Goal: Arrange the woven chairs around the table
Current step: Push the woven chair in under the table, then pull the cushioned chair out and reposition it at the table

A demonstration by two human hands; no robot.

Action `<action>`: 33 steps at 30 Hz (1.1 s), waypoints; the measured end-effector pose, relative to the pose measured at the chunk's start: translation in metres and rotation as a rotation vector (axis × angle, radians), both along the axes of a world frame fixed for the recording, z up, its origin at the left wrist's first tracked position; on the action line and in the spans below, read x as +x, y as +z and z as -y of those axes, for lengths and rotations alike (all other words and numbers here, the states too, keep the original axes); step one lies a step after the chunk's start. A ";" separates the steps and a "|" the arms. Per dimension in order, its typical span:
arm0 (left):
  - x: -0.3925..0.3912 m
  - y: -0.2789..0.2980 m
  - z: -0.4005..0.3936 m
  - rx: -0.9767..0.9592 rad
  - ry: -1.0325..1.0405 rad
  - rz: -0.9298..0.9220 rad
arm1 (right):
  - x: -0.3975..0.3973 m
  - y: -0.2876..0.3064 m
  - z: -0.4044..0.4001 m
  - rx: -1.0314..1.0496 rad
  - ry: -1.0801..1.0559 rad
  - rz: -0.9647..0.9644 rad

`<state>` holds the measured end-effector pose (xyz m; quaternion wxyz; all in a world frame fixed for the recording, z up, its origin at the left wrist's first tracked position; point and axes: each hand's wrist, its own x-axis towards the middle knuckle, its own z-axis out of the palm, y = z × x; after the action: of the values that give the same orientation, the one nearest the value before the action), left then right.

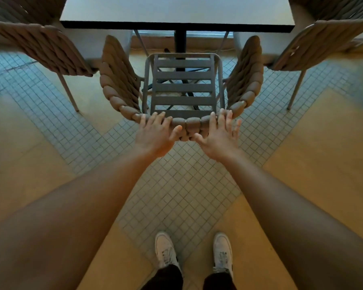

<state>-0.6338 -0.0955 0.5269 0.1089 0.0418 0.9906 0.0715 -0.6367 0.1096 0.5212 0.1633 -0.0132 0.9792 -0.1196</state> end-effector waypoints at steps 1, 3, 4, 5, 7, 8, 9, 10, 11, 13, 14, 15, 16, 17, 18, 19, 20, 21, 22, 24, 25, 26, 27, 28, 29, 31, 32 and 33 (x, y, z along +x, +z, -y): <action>0.001 0.008 -0.002 -0.022 -0.015 0.010 | 0.004 0.007 -0.003 0.019 0.041 0.023; 0.005 0.024 -0.008 -0.065 -0.063 0.003 | 0.011 0.023 -0.010 0.046 0.098 0.048; 0.007 0.032 -0.012 -0.079 -0.090 -0.013 | 0.013 0.032 -0.015 0.052 0.114 0.046; 0.009 0.040 -0.017 -0.080 -0.109 -0.030 | 0.016 0.041 -0.020 0.048 0.121 0.038; 0.012 0.055 -0.028 -0.064 -0.131 -0.046 | 0.022 0.059 -0.034 0.025 0.119 0.030; 0.014 0.062 -0.037 -0.063 -0.142 -0.045 | 0.027 0.068 -0.044 0.020 0.115 0.025; 0.014 0.066 -0.043 -0.065 -0.149 -0.041 | 0.029 0.074 -0.052 0.023 0.114 0.016; 0.015 0.071 -0.052 -0.067 -0.156 -0.034 | 0.033 0.080 -0.062 0.029 0.111 0.006; 0.015 0.076 -0.062 -0.068 -0.166 -0.027 | 0.036 0.086 -0.073 0.035 0.109 -0.002; 0.018 0.083 -0.087 -0.061 -0.182 -0.023 | 0.043 0.096 -0.101 0.046 0.098 -0.005; 0.020 0.086 -0.100 -0.052 -0.188 -0.022 | 0.045 0.099 -0.115 0.052 0.092 0.001; 0.021 0.089 -0.114 -0.044 -0.190 -0.020 | 0.047 0.103 -0.130 0.060 0.090 0.008; 0.022 0.092 -0.128 -0.037 -0.188 -0.020 | 0.049 0.107 -0.146 0.067 0.089 0.013; 0.024 0.095 -0.141 -0.031 -0.183 -0.020 | 0.050 0.110 -0.161 0.072 0.088 0.016; 0.026 0.100 -0.159 -0.023 -0.179 -0.026 | 0.051 0.115 -0.180 0.070 0.083 0.016; 0.027 0.104 -0.174 -0.012 -0.176 -0.036 | 0.052 0.119 -0.197 0.067 0.081 0.017; 0.026 0.108 -0.190 -0.003 -0.178 -0.048 | 0.051 0.123 -0.213 0.068 0.080 0.017; 0.026 0.111 -0.205 0.006 -0.183 -0.057 | 0.051 0.128 -0.228 0.073 0.083 0.016; 0.024 0.115 -0.220 0.014 -0.189 -0.061 | 0.050 0.133 -0.244 0.082 0.086 0.013; 0.021 0.122 -0.249 0.017 -0.201 -0.072 | 0.048 0.142 -0.274 0.112 0.091 -0.004; 0.017 0.126 -0.262 0.012 -0.207 -0.082 | 0.045 0.147 -0.288 0.122 0.088 -0.022; 0.013 0.129 -0.275 0.005 -0.209 -0.092 | 0.043 0.151 -0.301 0.132 0.086 -0.036; 0.010 0.133 -0.287 0.003 -0.209 -0.102 | 0.039 0.156 -0.314 0.142 0.085 -0.044; 0.006 0.137 -0.299 0.004 -0.214 -0.110 | 0.035 0.160 -0.326 0.146 0.085 -0.049; 0.002 0.140 -0.309 0.005 -0.226 -0.119 | 0.032 0.163 -0.335 0.149 0.086 -0.055; -0.005 0.147 -0.330 0.009 -0.243 -0.138 | 0.024 0.167 -0.354 0.139 0.073 -0.076; -0.009 0.151 -0.338 0.009 -0.248 -0.142 | 0.020 0.169 -0.362 0.135 0.068 -0.085; -0.012 0.153 -0.344 0.008 -0.251 -0.151 | 0.016 0.170 -0.368 0.135 0.066 -0.095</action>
<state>-0.6460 0.2489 0.6799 0.0419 0.1711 0.9827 0.0579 -0.6204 0.4776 0.6916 0.1208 -0.0403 0.9907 -0.0471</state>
